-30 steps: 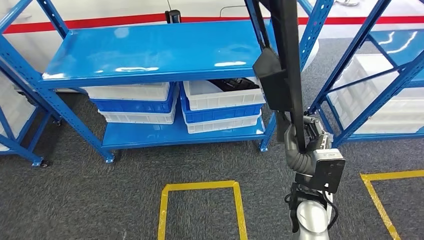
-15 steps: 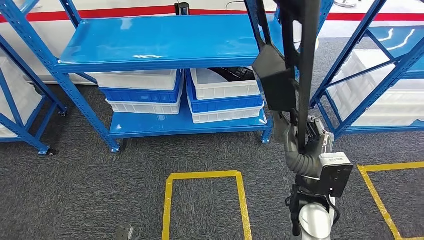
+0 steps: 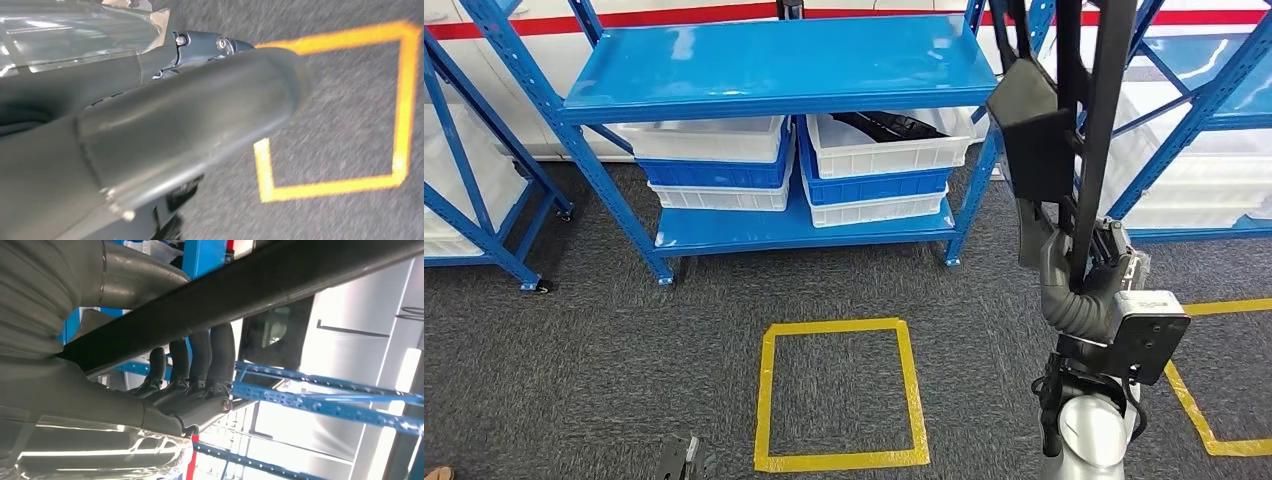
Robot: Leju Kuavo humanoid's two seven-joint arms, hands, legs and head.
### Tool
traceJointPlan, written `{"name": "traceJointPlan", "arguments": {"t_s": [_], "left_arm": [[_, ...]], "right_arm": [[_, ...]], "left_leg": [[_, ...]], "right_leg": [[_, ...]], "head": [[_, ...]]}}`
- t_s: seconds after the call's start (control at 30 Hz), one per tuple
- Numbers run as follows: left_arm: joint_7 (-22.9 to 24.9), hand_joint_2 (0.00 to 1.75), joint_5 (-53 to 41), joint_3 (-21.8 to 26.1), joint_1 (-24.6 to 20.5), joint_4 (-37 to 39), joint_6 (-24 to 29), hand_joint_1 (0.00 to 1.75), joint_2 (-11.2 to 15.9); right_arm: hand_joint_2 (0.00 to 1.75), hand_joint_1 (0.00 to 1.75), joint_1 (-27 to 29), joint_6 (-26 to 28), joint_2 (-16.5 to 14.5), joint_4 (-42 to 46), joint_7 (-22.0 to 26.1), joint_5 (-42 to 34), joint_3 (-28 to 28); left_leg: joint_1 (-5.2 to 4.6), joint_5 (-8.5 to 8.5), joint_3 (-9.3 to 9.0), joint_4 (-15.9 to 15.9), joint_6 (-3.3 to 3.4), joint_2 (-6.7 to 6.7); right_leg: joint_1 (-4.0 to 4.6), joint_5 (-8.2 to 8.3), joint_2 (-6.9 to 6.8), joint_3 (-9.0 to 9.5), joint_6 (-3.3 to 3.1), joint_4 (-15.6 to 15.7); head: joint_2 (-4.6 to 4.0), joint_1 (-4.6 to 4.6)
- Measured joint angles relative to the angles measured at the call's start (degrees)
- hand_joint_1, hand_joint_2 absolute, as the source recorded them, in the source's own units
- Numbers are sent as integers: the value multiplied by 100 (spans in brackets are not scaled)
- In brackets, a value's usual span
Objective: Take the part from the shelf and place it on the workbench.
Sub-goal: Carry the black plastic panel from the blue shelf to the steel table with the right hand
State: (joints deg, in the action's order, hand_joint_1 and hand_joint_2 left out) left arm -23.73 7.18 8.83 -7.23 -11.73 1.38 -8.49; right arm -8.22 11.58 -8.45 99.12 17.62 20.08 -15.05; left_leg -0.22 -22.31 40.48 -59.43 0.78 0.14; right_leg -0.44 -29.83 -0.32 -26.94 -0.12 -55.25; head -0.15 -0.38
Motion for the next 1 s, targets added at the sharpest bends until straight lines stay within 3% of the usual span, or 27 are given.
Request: {"name": "traceJointPlan", "arguments": {"t_s": [0.07, 0.1, 0.13, 0.2, 0.23, 0.27, 0.33, 0.37, 0.43, 0.47, 0.5, 0.57, 0.6, 0.63, 0.67, 0.7, 0.77, 0.8, 0.83, 0.9, 0.97, 1.0], "left_arm": [[195, 0, 10, 30, -30, -1, -34, 0, 26], [304, 0, -21, 40, -56, -1, -21, 0, 37], [405, 0, -60, 42, -85, -2, -9, 0, 51], [568, 0, -97, 43, -135, -4, -14, 0, 76], [616, 0, -100, 45, -159, -8, -24, 0, 88], [643, 0, -104, 47, -187, -18, -26, 0, 98], [667, 0, -122, 49, -249, -39, -26, 0, 115], [670, 0, -130, 50, -273, -47, -23, 0, 120], [678, 0, -137, 54, -286, -48, -19, 0, 120], [683, 0, -137, 56, -286, -48, -16, 0, 117], [687, 0, -136, 58, -285, -48, -13, 0, 116], [690, 0, -136, 61, -288, -49, -10, 0, 114], [690, 0, -136, 62, -287, -49, -10, 0, 114], [690, 0, -136, 63, -285, -49, -11, 0, 114], [690, 0, -132, 65, -283, -49, -11, 0, 114], [690, 0, -126, 72, -281, -49, -11, 0, 114], [690, 0, -114, 98, -278, -50, -11, 0, 115], [690, 0, -111, 110, -277, -51, -10, 0, 118], [689, 0, -110, 119, -276, -53, -9, 0, 123], [687, 0, -108, 124, -273, -56, -5, 0, 135], [681, 0, -91, 139, -246, -55, -2, 0, 146], [675, 0, -77, 151, -226, -54, 0, 0, 154]], "right_arm": [[175, 175, -83, 58, 70, -18, -1, -99, 38], [175, 175, -123, 84, 111, -31, -1, -135, 66], [175, 175, -153, 105, 150, -48, -1, -161, 95], [175, 175, -192, 130, 216, -81, -1, -189, 154], [175, 175, -208, 127, 243, -96, -1, -194, 181], [175, 175, -228, 119, 266, -108, -3, -189, 205], [175, 175, -298, 95, 306, -128, -16, -144, 250], [175, 175, -353, 81, 319, -145, -31, -112, 261], [175, 175, -480, 54, 342, -219, -67, -65, 274], [175, 175, -537, 45, 357, -269, -84, -57, 283], [175, 175, -582, 41, 371, -318, -100, -50, 293], [175, 175, -647, 40, 397, -401, -123, -42, 313], [175, 175, -672, 40, 405, -434, -131, -39, 318], [175, 175, -691, 40, 414, -469, -134, -38, 322], [175, 175, -710, 40, 421, -504, -136, -39, 331], [175, 175, -729, 40, 426, -539, -138, -39, 340], [175, 175, -778, 40, 430, -601, -140, -39, 357], [175, 175, -810, 40, 428, -626, -140, -38, 361], [175, 175, -839, 40, 426, -647, -139, -38, 362], [175, 175, -877, 40, 421, -687, -138, -39, 366], [175, 175, -895, 40, 420, -743, -140, -41, 373], [175, 175, -910, 40, 418, -775, -141, -41, 378]], "left_leg": [[37, -673, 119, -585, -80, -20], [55, -918, 165, -972, -115, -21], [72, -997, 177, -1297, -144, -21], [104, -778, 13, -1516, -180, -19], [119, -623, -211, -1331, -184, -19], [129, -585, -505, -986, -179, -21], [115, -736, -1055, -206, -130, -30], [92, -831, -1184, 27, -90, -34], [58, -782, -1161, 154, 28, -23], [54, -701, -1104, 178, 90, -11], [60, -606, -1027, 201, 154, 2], [70, -423, -842, 221, 221, 15], [71, -339, -738, 218, 234, 17], [71, -258, -634, 215, 228, 19], [72, -176, -529, 211, 217, 22], [74, -94, -426, 207, 200, 25], [80, 59, -246, 195, 146, 29], [73, 129, -174, 185, 110, 27], [65, 200, -127, 185, 72, 25], [50, 352, -83, 219, 1, 23], [71, 401, -47, 247, -67, 11], [85, 253, -7, 170, -98, 3]], "right_leg": [[-15, 166, -14, -146, -66, -10], [-12, 249, -19, -236, -72, -22], [-12, 325, -21, -345, -64, -44], [-20, 450, -25, -575, -31, -117], [-25, 500, -26, -686, -8, -166], [-27, 543, -26, -785, 19, -217], [-16, 632, -30, -920, 91, -299], [-12, 682, -36, -954, 133, -312], [-10, 791, -39, -1004, 222, -293], [-13, 761, -27, -1054, 243, -316], [-16, 627, -14, -1129, 237, -416], [-37, 107, 7, -1303, 186, -929], [-47, -134, 9, -1370, 183, -1298], [-58, -259, 10, -1392, 217, -1638], [-72, -256, 10, -1359, 281, -1869], [-83, -147, 10, -1251, 359, -1931], [-118, 94, 11, -791, 471, -1506], [-118, 67, 16, -436, 470, -1037], [-110, -18, 26, -152, 428, -618], [-65, -176, 43, 103, 315, -116], [-76, -90, 30, -15, 194, -123], [-85, -25, 20, -62, 121, -132]], "head": [[0, -22], [0, -29], [0, -30], [0, -31], [0, -33], [0, -34], [0, -28], [0, -25], [0, -21], [0, -27], [0, -12], [0, 19], [0, 40], [0, 43], [0, 45], [0, 49], [0, 50], [0, 53], [0, 42], [0, 23], [0, 6], [0, 5]]}}
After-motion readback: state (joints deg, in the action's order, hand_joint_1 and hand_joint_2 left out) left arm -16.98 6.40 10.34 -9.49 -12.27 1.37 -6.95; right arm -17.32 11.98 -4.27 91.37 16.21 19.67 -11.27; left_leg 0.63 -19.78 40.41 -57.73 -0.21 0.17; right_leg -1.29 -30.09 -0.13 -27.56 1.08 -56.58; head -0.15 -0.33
